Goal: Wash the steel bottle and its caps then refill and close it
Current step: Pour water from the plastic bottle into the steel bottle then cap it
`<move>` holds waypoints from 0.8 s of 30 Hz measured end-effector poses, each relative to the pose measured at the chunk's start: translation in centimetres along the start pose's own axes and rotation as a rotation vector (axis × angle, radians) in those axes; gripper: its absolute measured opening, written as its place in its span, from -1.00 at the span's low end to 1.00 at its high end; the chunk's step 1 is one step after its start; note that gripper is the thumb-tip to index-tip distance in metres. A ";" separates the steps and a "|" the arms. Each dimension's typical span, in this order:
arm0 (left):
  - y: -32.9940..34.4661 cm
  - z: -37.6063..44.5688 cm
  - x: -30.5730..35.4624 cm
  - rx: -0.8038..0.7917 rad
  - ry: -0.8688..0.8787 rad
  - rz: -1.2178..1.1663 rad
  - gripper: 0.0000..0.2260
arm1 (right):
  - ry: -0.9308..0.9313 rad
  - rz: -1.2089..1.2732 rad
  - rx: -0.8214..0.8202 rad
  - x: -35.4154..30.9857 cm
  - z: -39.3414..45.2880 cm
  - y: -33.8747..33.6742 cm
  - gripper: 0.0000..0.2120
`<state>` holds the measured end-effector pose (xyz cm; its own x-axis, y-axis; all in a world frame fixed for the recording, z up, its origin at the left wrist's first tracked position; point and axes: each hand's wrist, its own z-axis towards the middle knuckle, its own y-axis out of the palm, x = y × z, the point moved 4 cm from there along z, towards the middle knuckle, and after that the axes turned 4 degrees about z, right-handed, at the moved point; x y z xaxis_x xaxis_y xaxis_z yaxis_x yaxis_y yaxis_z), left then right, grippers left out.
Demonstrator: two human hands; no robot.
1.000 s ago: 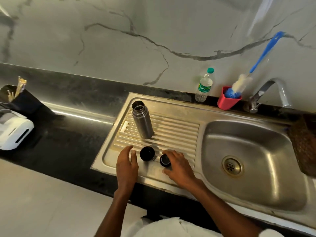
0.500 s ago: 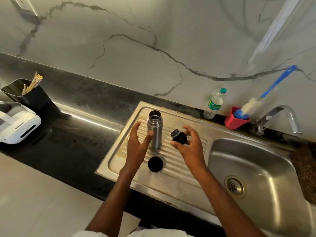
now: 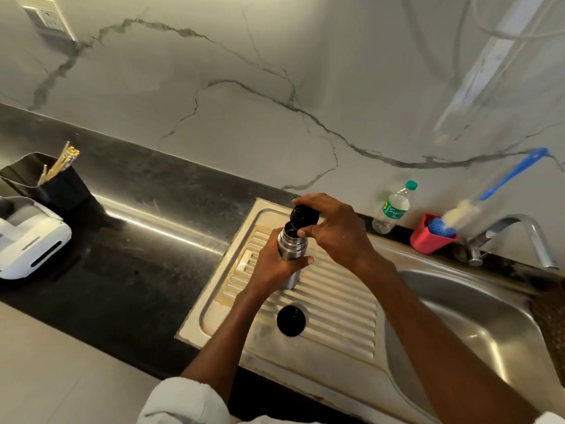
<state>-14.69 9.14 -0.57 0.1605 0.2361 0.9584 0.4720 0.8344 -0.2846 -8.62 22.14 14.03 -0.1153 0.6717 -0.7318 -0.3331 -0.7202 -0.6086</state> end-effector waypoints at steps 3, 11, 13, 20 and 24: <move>0.3 0.2 0.0 0.037 -0.008 -0.044 -0.53 | -0.003 0.001 -0.070 -0.1 0.4 0.2 -0.45; 3.8 -0.4 3.4 0.045 0.107 0.043 -0.55 | 0.157 0.106 -0.021 1.5 -2.5 -4.3 -0.37; 4.8 -0.9 5.1 0.037 0.168 0.087 -0.56 | 0.186 0.194 0.031 1.9 -4.2 -6.4 -0.36; 9.5 -3.2 9.4 -0.034 0.243 0.170 -0.59 | 0.267 0.345 0.104 3.4 -9.5 -11.9 -0.39; 12.1 -4.7 11.0 -0.072 0.245 0.139 -0.59 | 0.283 0.309 0.118 4.3 -12.0 -13.2 -0.42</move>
<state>-3.15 19.54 6.40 0.4286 0.2113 0.8785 0.4895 0.7629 -0.4223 6.49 32.47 15.23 0.0290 0.3416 -0.9394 -0.4294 -0.8444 -0.3203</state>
